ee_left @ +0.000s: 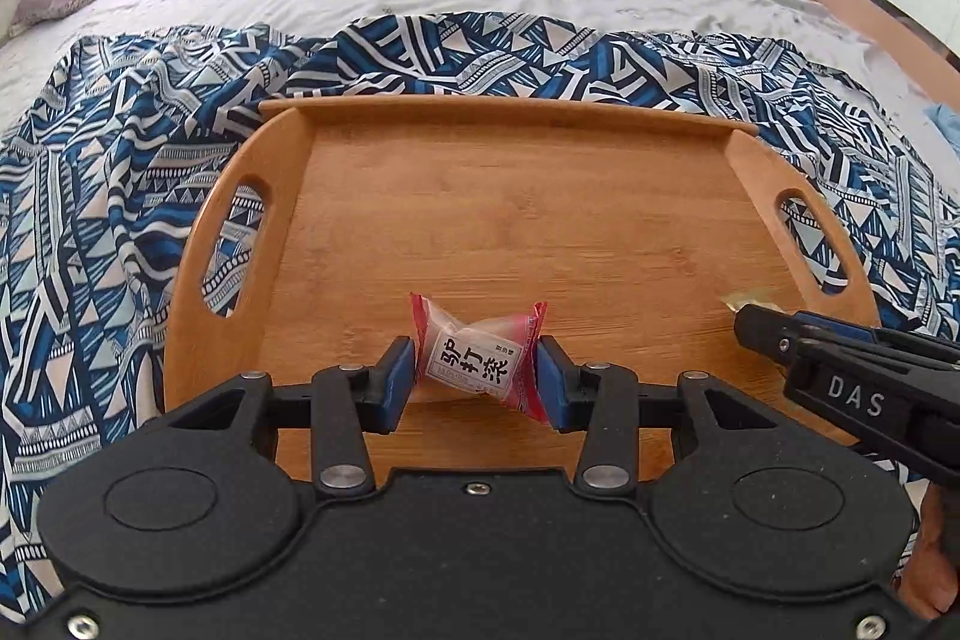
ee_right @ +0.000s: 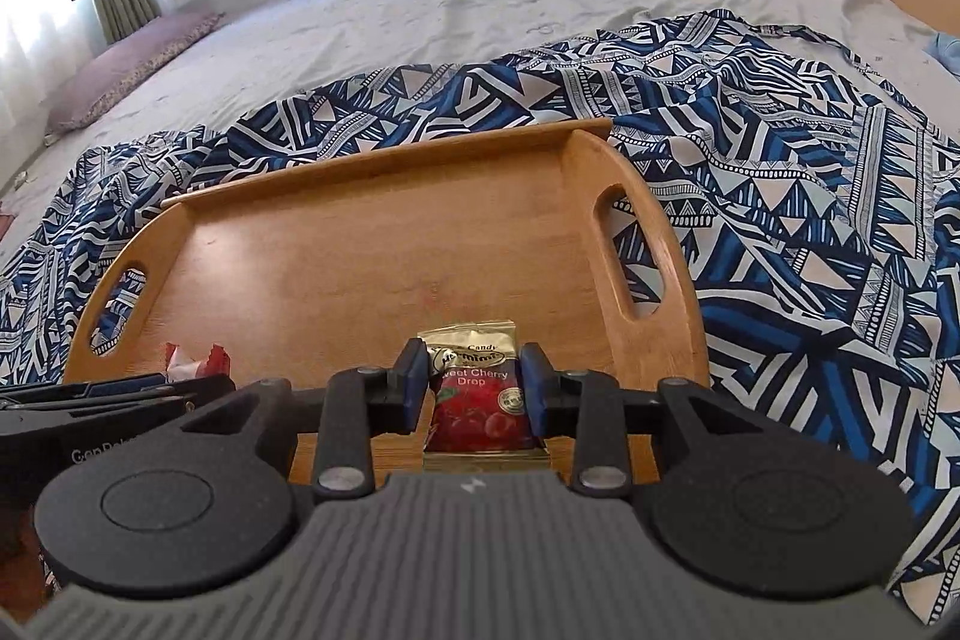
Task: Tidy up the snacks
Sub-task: 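Carry both held snacks onto the wooden tray and lower them, then open both tools to release the snacks on the tray and withdraw, then grasp the red chocolate wafer bar with left tool while right tool grasps the brown nut bar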
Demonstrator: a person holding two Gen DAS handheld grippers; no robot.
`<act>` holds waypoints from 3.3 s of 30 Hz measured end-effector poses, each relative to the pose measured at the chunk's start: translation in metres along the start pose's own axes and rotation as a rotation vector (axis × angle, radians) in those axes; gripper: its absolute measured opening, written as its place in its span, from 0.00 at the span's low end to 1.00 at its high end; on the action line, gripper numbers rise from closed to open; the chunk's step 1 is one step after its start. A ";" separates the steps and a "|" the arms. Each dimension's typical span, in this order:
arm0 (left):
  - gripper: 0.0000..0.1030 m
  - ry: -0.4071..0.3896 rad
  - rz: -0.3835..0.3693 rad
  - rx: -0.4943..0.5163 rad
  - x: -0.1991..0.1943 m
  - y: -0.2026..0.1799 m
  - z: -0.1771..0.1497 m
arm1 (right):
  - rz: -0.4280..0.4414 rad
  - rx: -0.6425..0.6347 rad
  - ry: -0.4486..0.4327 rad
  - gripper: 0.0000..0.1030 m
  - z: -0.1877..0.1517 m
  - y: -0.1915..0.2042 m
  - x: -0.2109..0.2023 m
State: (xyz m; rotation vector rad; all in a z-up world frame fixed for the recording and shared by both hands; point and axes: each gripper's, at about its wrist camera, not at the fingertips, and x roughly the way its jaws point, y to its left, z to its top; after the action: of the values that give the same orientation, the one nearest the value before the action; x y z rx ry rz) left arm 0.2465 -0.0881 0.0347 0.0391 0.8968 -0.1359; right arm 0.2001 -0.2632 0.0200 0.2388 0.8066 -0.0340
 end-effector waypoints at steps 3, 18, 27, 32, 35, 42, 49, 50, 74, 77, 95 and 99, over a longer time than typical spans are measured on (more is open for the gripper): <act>0.40 -0.005 -0.001 0.001 0.002 -0.001 0.000 | 0.002 0.001 0.011 0.37 -0.002 0.000 0.006; 0.41 -0.025 0.010 0.017 0.005 -0.003 0.000 | 0.003 -0.006 0.008 0.37 -0.002 0.002 0.012; 0.45 -0.027 0.010 0.020 0.006 -0.002 0.000 | 0.005 -0.014 0.011 0.38 -0.002 0.003 0.013; 0.46 -0.034 0.006 0.033 0.005 -0.003 -0.002 | 0.013 -0.004 0.018 0.39 0.000 0.001 0.013; 0.51 -0.032 -0.001 0.036 0.003 -0.002 -0.003 | 0.017 -0.008 0.016 0.39 0.000 0.002 0.012; 0.64 -0.089 -0.010 0.061 -0.020 0.001 -0.006 | 0.011 -0.061 -0.025 0.59 0.001 0.013 -0.003; 0.79 -0.153 -0.001 0.095 -0.053 0.007 -0.011 | 0.005 -0.109 -0.067 0.71 0.000 0.022 -0.024; 0.81 -0.159 -0.004 0.095 -0.057 0.008 -0.012 | 0.004 -0.112 -0.072 0.73 0.000 0.023 -0.028; 0.98 -0.210 -0.076 0.090 -0.148 0.026 -0.074 | 0.030 -0.125 -0.135 0.91 -0.036 0.016 -0.108; 0.98 -0.213 -0.077 0.080 -0.156 0.030 -0.084 | 0.040 -0.113 -0.140 0.92 -0.042 0.013 -0.116; 1.00 -0.232 -0.112 0.080 -0.191 0.039 -0.148 | 0.007 -0.208 -0.209 0.97 -0.110 0.002 -0.158; 1.00 -0.237 -0.120 0.063 -0.188 0.039 -0.165 | -0.024 -0.225 -0.208 0.97 -0.128 -0.001 -0.157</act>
State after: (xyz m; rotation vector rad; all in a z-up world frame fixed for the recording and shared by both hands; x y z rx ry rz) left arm 0.0082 -0.0153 0.0778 0.0271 0.6575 -0.2747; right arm -0.0002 -0.2451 0.0473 0.0121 0.6003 0.0090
